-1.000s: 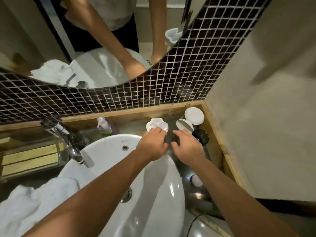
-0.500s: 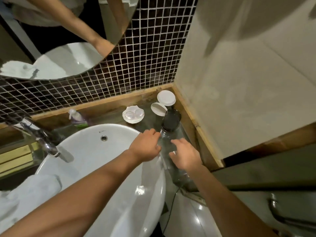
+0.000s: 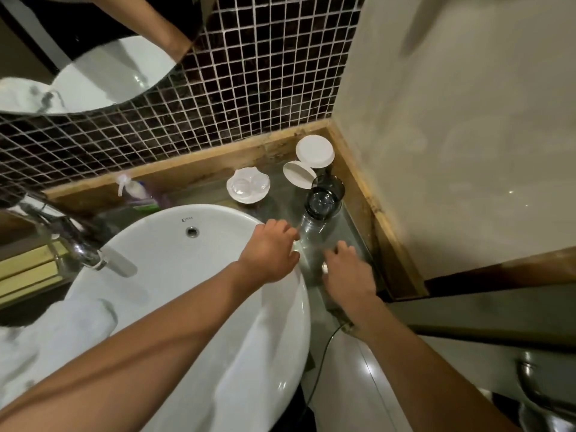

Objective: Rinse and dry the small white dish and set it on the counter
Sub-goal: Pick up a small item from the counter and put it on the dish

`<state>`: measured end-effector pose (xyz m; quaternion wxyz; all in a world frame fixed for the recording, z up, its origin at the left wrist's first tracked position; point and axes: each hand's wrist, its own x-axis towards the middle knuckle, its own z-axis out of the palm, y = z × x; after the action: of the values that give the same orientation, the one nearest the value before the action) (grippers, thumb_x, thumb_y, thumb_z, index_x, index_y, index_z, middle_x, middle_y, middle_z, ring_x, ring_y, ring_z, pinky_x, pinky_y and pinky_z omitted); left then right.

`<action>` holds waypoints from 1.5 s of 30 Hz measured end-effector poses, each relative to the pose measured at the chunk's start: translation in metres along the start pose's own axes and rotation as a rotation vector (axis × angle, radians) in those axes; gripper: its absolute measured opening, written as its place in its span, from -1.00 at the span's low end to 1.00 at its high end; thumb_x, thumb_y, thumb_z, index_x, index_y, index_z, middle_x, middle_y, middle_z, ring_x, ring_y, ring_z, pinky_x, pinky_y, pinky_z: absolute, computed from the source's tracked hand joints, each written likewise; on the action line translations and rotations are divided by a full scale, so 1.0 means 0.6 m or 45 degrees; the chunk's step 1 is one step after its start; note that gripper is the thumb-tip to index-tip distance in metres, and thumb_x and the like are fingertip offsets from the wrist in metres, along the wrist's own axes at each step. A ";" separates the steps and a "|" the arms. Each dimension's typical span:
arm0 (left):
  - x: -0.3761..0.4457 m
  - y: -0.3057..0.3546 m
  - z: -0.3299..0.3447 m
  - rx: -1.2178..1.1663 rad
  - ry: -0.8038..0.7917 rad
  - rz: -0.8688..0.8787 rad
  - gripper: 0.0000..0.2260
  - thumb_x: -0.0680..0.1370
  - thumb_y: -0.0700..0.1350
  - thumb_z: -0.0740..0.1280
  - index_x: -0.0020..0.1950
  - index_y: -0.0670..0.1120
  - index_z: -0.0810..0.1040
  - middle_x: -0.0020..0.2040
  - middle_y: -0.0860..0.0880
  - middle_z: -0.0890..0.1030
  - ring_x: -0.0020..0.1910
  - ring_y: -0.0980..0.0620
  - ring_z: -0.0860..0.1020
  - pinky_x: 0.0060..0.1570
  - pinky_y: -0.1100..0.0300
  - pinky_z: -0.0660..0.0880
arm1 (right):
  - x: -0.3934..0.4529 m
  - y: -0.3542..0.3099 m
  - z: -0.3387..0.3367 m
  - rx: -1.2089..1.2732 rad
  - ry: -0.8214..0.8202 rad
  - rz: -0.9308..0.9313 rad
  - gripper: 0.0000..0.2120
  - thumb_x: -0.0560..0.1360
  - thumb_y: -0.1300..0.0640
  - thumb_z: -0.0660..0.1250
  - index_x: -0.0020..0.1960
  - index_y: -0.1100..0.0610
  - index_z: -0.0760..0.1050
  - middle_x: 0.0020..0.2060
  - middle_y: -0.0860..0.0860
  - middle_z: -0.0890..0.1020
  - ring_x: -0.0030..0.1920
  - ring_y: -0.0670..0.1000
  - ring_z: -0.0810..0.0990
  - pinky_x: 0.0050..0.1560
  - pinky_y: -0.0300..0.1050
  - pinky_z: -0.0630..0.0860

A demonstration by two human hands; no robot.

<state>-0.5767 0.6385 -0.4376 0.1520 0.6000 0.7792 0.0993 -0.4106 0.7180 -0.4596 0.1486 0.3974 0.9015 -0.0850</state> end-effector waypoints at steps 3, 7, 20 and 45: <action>0.000 -0.002 0.001 -0.015 0.010 0.001 -0.69 0.54 0.05 0.28 0.24 -0.03 0.53 0.15 -0.04 0.52 0.14 -0.07 0.42 0.16 0.06 0.31 | -0.001 0.002 -0.001 0.024 -0.028 0.002 -0.63 0.54 0.10 0.34 0.32 0.06 0.41 0.13 0.08 0.44 0.16 0.09 0.45 -0.04 -0.02 0.57; 0.002 -0.007 0.000 -0.052 0.047 0.011 -0.72 0.54 0.02 0.28 0.21 -0.02 0.56 0.13 -0.02 0.53 0.13 -0.05 0.43 0.17 0.07 0.30 | 0.000 -0.004 -0.010 0.066 0.011 -0.014 -0.66 0.53 0.09 0.34 0.29 0.06 0.44 0.12 0.06 0.41 0.13 0.06 0.42 0.00 -0.04 0.57; 0.024 -0.073 -0.083 -0.096 0.142 -0.188 -0.74 0.55 0.01 0.22 0.17 -0.02 0.54 0.13 -0.03 0.54 0.12 -0.03 0.42 0.16 0.04 0.30 | 0.093 -0.084 -0.128 0.158 0.255 -0.348 -0.64 0.50 0.14 0.33 0.29 0.13 0.52 0.16 0.09 0.54 0.13 0.08 0.47 -0.02 -0.01 0.57; 0.088 -0.213 -0.076 -0.293 0.124 -0.492 -0.68 0.55 0.02 0.24 0.27 -0.01 0.50 0.26 -0.03 0.52 0.24 -0.03 0.43 0.26 0.05 0.31 | 0.301 -0.200 -0.142 -0.066 0.244 -0.622 -0.64 0.47 0.10 0.47 0.24 0.05 0.54 0.03 0.06 0.67 0.05 0.09 0.64 -0.02 -0.02 0.62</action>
<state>-0.7210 0.6576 -0.4445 0.1979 0.4127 0.8696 0.1853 -0.6320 0.7854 -0.4359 0.0479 0.1701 0.9826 -0.0571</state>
